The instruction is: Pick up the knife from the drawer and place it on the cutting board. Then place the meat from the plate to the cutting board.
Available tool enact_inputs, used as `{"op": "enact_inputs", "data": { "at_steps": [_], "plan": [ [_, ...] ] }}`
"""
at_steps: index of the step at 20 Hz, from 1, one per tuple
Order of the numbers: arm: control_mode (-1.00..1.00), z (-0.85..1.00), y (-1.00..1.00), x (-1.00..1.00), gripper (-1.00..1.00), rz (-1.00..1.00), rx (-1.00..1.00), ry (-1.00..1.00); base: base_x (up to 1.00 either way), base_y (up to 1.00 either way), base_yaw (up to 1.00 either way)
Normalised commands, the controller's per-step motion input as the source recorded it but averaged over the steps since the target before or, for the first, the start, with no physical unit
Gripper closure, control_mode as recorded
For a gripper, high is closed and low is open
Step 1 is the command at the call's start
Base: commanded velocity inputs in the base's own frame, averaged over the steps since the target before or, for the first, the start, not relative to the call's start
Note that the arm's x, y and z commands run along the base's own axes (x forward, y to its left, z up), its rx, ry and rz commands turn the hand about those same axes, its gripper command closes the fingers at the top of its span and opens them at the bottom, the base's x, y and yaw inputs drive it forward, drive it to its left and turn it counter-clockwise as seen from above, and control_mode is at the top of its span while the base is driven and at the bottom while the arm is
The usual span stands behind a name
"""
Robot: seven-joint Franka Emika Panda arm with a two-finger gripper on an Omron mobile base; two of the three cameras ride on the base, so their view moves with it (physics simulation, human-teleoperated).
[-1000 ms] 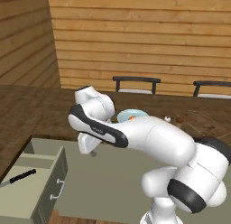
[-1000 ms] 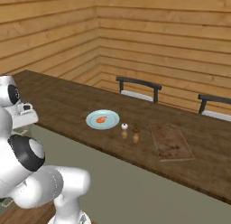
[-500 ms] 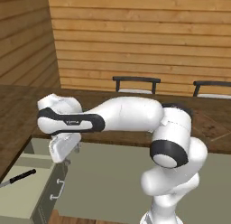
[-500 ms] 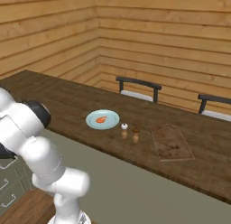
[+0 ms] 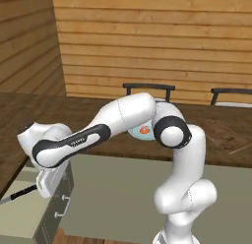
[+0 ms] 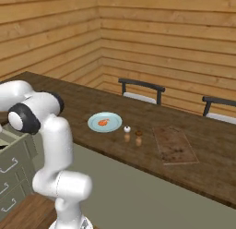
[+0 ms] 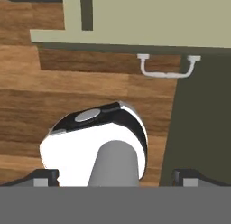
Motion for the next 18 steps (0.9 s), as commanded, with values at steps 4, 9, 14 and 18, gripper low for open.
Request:
{"op": "enact_inputs", "data": {
  "at_steps": [4,9,14,18],
  "plan": [
    [-1.00,-0.13,0.48,0.12,-1.00,0.05,0.01,0.00,0.00,0.00,0.00],
    [-1.00,-0.42,0.35,0.11,-1.00,0.04,0.00,0.04,0.00,0.00,0.00],
    [-1.00,-0.46,0.12,0.15,-1.00,0.00,0.00,0.00,0.00,0.00,0.00],
    [-1.00,-0.58,0.05,0.22,-1.00,0.00,0.00,0.00,0.00,0.00,0.00]
  ]
}}
